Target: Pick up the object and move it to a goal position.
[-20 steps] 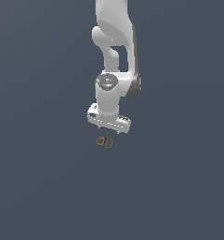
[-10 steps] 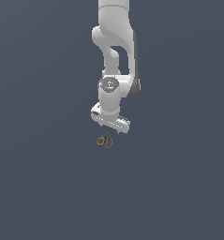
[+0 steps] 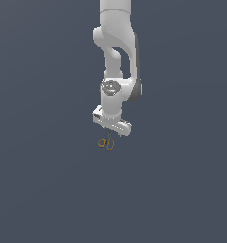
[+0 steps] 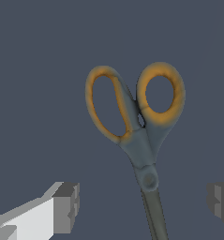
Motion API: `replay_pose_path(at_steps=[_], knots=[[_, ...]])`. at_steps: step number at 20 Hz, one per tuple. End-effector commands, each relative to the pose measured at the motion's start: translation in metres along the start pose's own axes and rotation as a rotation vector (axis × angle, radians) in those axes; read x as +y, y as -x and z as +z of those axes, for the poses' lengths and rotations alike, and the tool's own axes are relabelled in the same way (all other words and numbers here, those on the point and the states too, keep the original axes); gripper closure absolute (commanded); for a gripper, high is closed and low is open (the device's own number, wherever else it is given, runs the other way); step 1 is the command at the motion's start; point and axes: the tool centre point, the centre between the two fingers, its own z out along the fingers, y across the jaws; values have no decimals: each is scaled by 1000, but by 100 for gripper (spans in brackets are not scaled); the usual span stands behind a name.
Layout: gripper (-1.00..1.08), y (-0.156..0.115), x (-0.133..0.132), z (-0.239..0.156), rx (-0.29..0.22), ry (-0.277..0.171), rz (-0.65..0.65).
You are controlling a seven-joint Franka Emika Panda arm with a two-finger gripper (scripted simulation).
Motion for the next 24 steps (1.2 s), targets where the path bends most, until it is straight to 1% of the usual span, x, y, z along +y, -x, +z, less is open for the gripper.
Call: replay_pose_path(at_steps=[1, 6, 12, 13, 24], knots=[[-92, 1, 0, 9, -1, 0, 1], [-92, 2, 1, 32, 0, 0, 3], [-92, 1, 1, 41, 0, 0, 4], [108, 1, 1, 41, 0, 0, 4], [108, 1, 1, 40, 0, 0, 5]])
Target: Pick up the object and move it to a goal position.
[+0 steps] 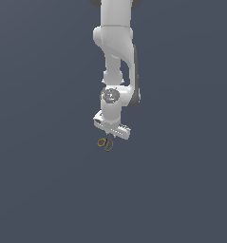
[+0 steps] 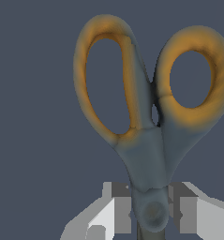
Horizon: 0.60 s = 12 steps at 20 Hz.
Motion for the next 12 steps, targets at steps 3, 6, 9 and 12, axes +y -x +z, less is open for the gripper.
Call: replay_pose_path(at_steps=[3, 6, 9, 12], knots=[[108, 2, -1, -3, 0, 0, 0], [108, 5, -3, -10, 0, 0, 0], [108, 10, -5, -20, 0, 0, 0], [108, 17, -8, -34, 0, 0, 0]])
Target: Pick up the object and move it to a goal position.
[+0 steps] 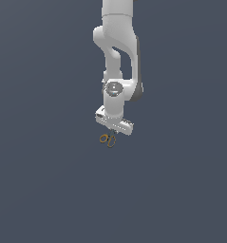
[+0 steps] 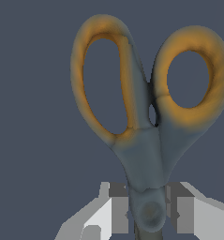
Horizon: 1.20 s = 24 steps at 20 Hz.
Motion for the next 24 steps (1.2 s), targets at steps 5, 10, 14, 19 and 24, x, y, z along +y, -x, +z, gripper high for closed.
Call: replay_pose_path(at_steps=[5, 10, 14, 19, 24], knots=[[108, 19, -9, -39, 1, -1, 0], [108, 39, -19, -80, 1, -1, 0], [108, 55, -26, -113, 2, 0, 0], [108, 76, -36, -159, 3, 1, 0], [108, 97, -47, -205, 4, 2, 0]])
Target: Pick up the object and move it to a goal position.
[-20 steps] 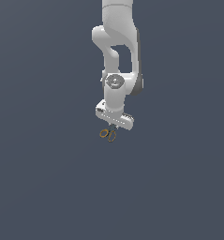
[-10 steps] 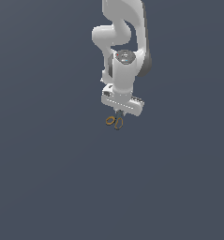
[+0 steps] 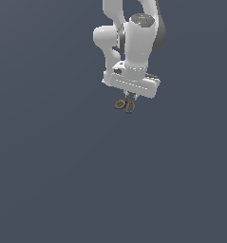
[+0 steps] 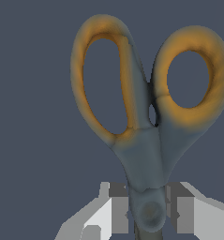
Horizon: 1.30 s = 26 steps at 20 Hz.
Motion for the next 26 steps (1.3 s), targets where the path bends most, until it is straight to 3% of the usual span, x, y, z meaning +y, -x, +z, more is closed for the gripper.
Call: replay_pose_path(at_steps=[1, 14, 26], knots=[[108, 11, -5, -23, 1, 1, 0], [108, 46, -27, -105, -1, -1, -1], [108, 49, -31, -114, -2, -2, -1]])
